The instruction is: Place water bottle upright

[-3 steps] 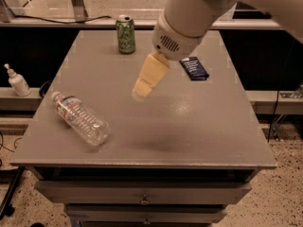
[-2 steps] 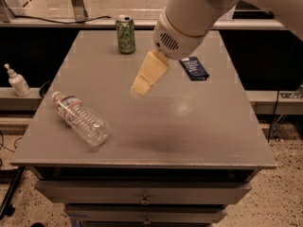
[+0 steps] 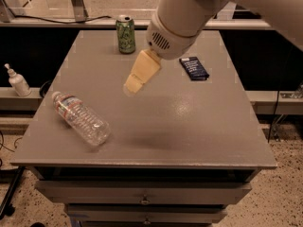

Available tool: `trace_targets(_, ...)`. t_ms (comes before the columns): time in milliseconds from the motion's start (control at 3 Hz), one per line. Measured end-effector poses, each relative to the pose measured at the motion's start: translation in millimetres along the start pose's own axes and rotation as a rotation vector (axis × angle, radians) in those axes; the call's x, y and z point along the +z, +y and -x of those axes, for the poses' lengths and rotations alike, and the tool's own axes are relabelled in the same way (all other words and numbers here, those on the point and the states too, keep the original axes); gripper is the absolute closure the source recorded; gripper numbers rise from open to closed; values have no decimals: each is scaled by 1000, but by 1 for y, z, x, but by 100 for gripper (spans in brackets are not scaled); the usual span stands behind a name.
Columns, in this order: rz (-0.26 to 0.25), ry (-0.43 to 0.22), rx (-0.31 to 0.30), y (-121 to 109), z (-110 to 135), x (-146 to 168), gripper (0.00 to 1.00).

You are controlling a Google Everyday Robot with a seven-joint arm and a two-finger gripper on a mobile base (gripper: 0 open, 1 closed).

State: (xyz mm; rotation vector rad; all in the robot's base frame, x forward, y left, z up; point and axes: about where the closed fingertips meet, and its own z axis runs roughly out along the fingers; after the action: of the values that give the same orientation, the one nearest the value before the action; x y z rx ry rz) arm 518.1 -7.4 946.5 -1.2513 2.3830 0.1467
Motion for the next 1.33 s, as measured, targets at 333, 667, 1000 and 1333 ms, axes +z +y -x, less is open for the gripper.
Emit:
trace_targets(333,25,17,77,10,30,26,0)
trace_targets(667,101,36,159,35,66,66,0)
trace_targets(1000,181,34,213,66,92,98,0)
trace_targets(1333,230,25,235,91,110,116,0)
